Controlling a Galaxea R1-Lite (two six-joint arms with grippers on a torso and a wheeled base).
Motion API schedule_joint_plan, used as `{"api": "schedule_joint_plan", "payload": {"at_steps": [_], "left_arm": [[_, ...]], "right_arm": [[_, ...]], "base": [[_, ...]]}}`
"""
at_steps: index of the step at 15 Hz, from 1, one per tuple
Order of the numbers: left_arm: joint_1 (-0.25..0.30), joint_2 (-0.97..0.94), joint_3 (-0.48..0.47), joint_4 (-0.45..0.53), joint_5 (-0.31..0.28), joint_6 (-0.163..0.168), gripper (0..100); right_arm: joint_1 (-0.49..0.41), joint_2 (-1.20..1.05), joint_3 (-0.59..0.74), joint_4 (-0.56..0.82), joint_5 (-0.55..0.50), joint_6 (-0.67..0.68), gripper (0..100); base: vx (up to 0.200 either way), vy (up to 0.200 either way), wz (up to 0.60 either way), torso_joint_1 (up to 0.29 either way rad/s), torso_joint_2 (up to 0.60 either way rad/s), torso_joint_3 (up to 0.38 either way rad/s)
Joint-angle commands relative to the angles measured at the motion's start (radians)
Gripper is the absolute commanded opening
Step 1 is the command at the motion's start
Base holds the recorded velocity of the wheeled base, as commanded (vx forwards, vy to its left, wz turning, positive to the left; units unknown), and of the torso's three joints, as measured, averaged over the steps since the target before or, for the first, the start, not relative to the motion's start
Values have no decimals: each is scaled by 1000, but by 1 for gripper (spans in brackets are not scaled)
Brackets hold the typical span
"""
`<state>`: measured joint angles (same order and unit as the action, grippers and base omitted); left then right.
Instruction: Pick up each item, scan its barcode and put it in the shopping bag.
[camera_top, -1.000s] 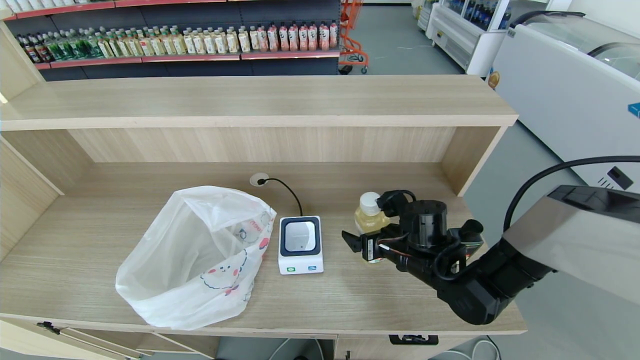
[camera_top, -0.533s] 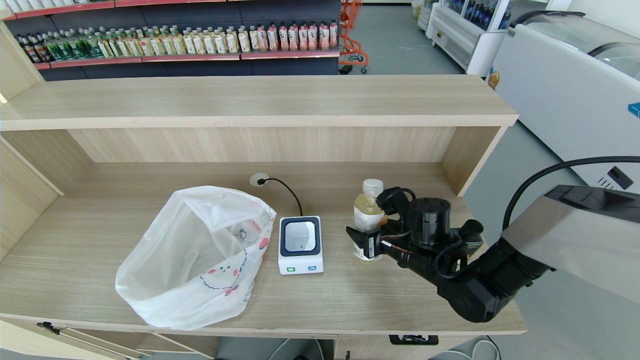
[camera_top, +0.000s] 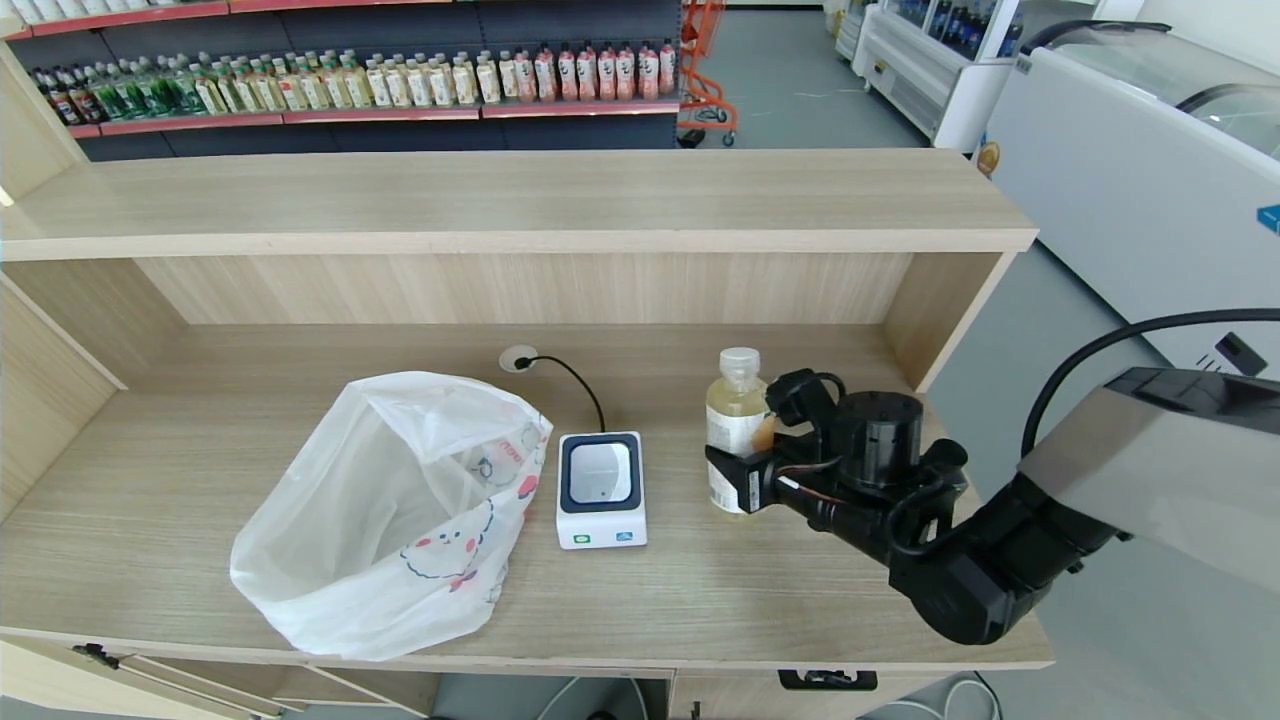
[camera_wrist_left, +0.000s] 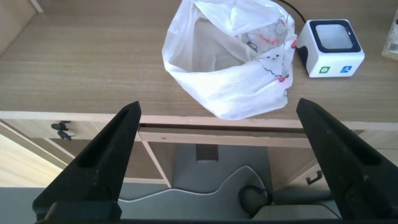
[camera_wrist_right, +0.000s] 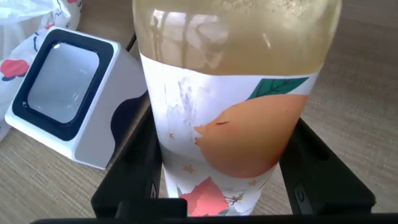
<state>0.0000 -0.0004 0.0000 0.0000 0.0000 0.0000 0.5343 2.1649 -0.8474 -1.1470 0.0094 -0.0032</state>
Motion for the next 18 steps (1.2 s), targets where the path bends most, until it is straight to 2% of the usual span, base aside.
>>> {"api": "schedule_joint_plan", "payload": {"at_steps": [1, 4, 7, 9, 10, 11, 12, 15, 18], "left_arm": [[0, 0, 0, 0, 0, 0, 100], [0, 0, 0, 0, 0, 0, 100], [0, 0, 0, 0, 0, 0, 100], [0, 0, 0, 0, 0, 0, 100], [0, 0, 0, 0, 0, 0, 100], [0, 0, 0, 0, 0, 0, 100], [0, 0, 0, 0, 0, 0, 100], [0, 0, 0, -2, 0, 0, 100], [0, 0, 0, -2, 0, 0, 100]], "right_arm": [[-5, -60, 13, -2, 0, 28, 0], [-66, -208, 39, 12, 23, 127, 0], [-114, -422, 91, 59, 212, 241, 0], [-128, -583, 108, 148, 347, 328, 0], [-142, -651, 119, 174, 432, 374, 0], [-174, -751, 140, 231, 587, 456, 0], [-177, -820, 153, 265, 664, 493, 0], [-161, -915, 165, 291, 808, 597, 0], [-92, -942, 165, 288, 836, 693, 0]], "base": [[0, 0, 0, 0, 0, 0], [0, 0, 0, 0, 0, 0], [0, 0, 0, 0, 0, 0], [0, 0, 0, 0, 0, 0], [0, 0, 0, 0, 0, 0], [0, 0, 0, 0, 0, 0], [0, 0, 0, 0, 0, 0], [0, 0, 0, 0, 0, 0], [0, 0, 0, 0, 0, 0]]}}
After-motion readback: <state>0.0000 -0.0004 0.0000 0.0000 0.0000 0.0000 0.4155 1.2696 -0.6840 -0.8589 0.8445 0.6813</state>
